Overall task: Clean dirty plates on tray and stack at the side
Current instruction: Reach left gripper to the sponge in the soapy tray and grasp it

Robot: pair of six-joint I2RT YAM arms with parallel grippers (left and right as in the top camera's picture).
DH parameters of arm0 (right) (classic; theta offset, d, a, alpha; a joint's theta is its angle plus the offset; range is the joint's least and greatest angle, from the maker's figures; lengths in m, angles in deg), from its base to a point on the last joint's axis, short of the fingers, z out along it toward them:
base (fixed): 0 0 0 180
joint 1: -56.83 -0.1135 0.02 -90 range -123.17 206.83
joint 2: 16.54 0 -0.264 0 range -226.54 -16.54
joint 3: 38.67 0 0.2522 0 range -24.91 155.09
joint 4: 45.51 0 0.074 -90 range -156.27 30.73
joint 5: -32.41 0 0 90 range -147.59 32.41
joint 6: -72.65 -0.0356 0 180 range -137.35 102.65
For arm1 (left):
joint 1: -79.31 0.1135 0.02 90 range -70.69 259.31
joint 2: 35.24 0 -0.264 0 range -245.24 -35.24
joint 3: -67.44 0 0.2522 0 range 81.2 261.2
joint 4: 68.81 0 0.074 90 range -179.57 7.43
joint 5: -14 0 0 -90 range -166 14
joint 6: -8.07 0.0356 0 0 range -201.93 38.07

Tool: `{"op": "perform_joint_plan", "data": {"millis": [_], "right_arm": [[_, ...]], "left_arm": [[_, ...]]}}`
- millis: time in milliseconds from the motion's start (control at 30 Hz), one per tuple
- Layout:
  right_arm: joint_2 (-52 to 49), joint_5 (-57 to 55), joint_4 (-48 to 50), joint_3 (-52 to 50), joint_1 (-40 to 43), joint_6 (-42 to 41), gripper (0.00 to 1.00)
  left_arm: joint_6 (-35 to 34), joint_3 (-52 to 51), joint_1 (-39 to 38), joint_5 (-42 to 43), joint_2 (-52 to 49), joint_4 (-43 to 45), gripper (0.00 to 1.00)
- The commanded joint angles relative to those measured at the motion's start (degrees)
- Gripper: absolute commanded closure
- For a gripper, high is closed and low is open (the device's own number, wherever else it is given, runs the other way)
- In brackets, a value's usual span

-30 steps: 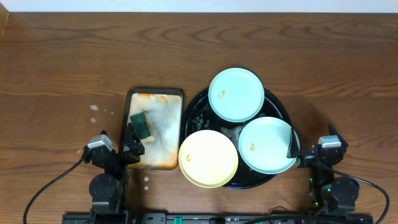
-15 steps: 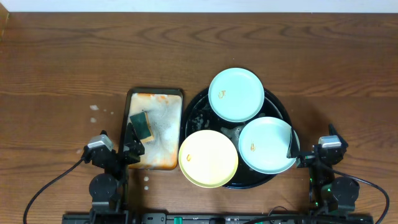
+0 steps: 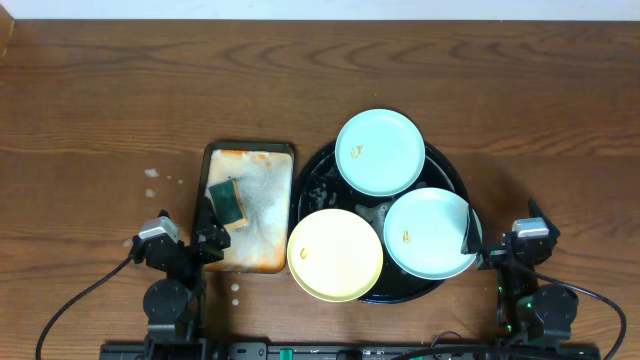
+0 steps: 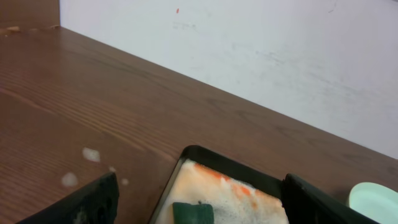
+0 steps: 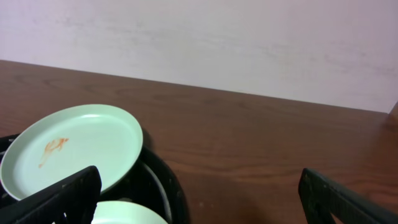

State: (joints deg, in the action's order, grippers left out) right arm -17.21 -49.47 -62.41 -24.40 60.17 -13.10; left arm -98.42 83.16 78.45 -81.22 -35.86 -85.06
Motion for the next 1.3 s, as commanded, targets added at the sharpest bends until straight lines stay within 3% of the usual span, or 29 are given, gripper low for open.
{"op": "perform_joint_plan", "data": {"millis": [0,300,400,533,667,900,1033,1167,1267], "right_arm": [[0.28,0.33,0.37,-0.2,0.37,0.52,0.01],[0.28,4.33,0.87,-0.2,0.35,0.46,0.01],[0.28,10.38,2.54,-0.04,0.35,-4.09,0.01],[0.0,16.09,0.35,3.3,0.35,-9.31,0.01],[-3.96,15.13,-7.17,10.97,0.35,-9.81,0.01],[-25.09,16.02,-21.18,30.14,0.33,-9.29,0.01],[-39.95,20.44,-30.62,43.54,0.33,-4.61,0.01],[-54.14,18.29,-44.28,57.07,0.33,-3.91,0.01],[-63.23,18.27,-50.21,64.63,0.33,-3.34,0.01]], "left_arm": [[0.5,-1.73,-0.2,-2.34,0.39,-0.85,0.16],[-2.16,-1.73,-0.2,5.79,0.39,-0.63,0.16],[-2.27,-0.96,-0.2,10.03,0.37,1.29,0.16],[-2.25,4.35,-0.2,12.13,-1.51,1.05,0.16],[-2.27,13.11,-0.2,13.07,-9.9,-2.49,0.16],[-2.25,37.42,-0.2,19.43,-37.24,-21.16,0.16],[-2.21,52.15,-0.2,21.09,-51.56,-33.9,0.16],[-2.19,62.31,-0.2,21.05,-61.31,-43.45,0.17],[-2.08,63.87,-0.2,21.33,-64.67,-44.83,0.16]]}}
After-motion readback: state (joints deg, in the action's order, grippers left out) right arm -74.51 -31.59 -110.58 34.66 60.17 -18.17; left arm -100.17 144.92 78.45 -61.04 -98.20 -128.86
